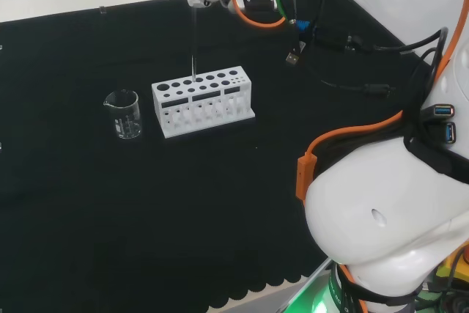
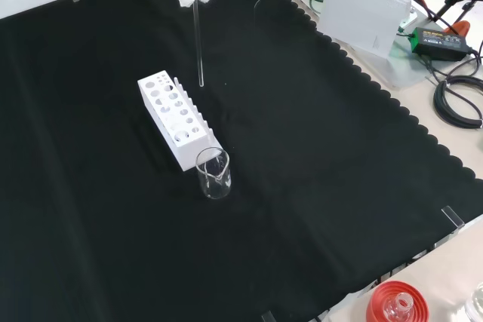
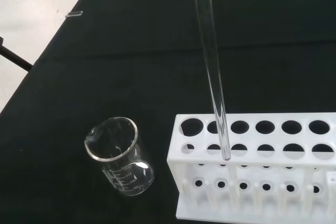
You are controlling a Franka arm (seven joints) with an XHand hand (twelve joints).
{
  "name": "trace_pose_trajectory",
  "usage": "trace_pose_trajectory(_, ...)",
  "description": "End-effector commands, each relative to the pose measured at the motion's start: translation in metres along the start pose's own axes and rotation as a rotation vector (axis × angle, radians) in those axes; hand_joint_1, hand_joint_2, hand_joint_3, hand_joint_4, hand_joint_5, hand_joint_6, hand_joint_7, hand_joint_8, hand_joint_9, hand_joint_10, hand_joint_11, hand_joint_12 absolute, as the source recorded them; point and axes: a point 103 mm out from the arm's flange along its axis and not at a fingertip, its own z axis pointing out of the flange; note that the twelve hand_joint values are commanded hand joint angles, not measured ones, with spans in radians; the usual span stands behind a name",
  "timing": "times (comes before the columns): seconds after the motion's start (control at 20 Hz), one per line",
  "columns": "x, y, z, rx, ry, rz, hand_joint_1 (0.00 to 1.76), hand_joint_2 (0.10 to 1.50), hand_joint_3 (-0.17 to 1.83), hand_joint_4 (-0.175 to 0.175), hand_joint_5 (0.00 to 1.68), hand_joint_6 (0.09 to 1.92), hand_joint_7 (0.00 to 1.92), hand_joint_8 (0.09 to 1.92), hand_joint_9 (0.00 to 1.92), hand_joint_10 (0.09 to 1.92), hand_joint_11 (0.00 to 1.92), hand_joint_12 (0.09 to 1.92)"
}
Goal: Stir in the beaker to the left of the white test tube rack with the glass rod.
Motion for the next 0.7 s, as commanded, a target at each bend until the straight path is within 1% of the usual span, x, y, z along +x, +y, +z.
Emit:
trace_pose_trajectory(0.05,-0.003,-0.001,-0.0019,-0.001,-0.002,0.004,1.3,1.09,-0.07,-0.175,1.09,0.55,1.19,0.97,1.71,0.63,1.6,0.72)
trace_pose_trajectory(0.5,-0.002,-0.0003,0.0009,0.003,-0.002,0.01,1.3,1.09,-0.08,-0.175,1.09,0.55,1.19,0.97,1.72,0.63,1.6,0.72)
trace_pose_trajectory(0.7,-0.0012,-0.0001,0.001,0.005,0.01,0.006,1.3,1.09,-0.08,-0.175,1.1,0.54,1.19,0.96,1.72,0.63,1.6,0.73)
